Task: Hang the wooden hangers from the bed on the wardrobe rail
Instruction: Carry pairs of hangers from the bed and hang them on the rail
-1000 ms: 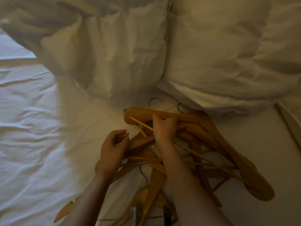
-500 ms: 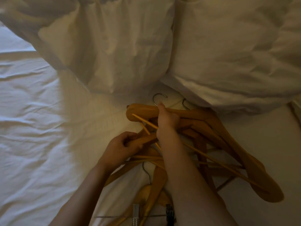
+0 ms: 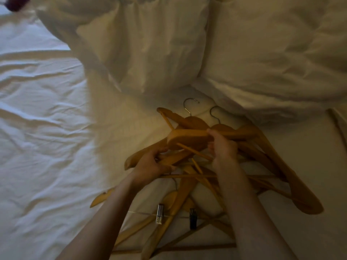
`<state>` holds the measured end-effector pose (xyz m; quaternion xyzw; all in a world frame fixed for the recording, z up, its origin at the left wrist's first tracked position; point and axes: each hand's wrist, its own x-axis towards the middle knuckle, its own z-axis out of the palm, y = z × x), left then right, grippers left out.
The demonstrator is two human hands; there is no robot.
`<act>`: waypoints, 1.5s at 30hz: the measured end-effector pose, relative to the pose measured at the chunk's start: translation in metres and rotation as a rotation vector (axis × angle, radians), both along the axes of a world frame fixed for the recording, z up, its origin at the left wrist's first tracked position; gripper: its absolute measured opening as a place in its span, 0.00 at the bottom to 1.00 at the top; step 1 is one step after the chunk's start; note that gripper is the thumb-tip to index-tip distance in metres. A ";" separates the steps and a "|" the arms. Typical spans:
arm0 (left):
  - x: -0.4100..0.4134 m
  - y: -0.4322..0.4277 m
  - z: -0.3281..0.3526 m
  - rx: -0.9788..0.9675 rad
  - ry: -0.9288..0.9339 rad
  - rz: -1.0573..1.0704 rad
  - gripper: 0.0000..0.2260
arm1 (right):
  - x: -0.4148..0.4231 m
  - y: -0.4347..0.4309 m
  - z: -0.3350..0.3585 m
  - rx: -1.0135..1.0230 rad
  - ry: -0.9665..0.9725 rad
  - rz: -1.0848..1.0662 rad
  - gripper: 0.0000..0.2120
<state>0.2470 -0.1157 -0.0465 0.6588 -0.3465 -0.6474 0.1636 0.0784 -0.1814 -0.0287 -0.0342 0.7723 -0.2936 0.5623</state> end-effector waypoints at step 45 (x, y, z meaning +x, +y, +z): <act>-0.198 0.205 0.144 0.036 0.286 -0.059 0.26 | -0.176 0.317 0.126 -0.313 -0.056 -0.150 0.17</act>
